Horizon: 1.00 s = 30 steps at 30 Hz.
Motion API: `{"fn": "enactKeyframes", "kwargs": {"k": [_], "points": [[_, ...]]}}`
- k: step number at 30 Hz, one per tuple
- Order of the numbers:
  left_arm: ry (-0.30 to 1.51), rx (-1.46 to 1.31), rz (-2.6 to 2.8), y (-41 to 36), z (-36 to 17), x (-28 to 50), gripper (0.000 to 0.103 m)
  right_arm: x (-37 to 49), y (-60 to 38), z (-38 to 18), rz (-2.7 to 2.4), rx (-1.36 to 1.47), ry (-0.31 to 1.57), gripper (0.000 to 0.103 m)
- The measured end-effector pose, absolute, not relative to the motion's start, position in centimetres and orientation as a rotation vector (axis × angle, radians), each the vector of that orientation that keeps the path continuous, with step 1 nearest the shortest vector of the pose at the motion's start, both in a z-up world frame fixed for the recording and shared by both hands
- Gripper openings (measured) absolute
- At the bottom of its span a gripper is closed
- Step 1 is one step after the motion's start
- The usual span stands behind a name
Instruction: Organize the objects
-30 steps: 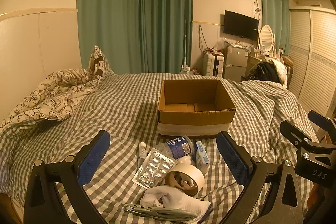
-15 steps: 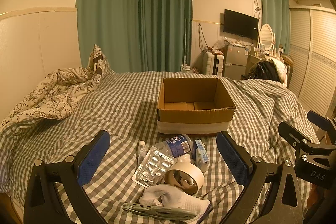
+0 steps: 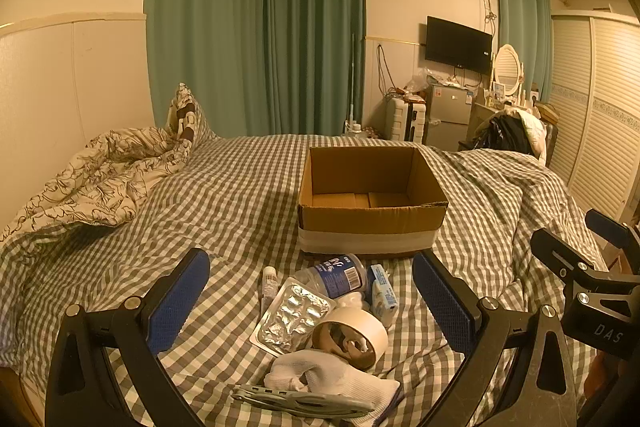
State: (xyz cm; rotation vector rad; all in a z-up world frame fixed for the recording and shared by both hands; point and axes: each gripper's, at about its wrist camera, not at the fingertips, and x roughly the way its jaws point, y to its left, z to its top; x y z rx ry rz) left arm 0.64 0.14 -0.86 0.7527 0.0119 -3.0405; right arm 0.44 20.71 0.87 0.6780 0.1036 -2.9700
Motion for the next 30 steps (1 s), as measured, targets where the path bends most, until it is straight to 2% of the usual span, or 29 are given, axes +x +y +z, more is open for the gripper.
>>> {"fn": "enactKeyframes", "kwargs": {"k": [30], "points": [[-0.010, 0.781, -3.039, 0.3, -0.1, 0.5, 0.103, 1.1, 20.5, 1.9, -2.959, 0.646, 0.120, 0.103]]}}
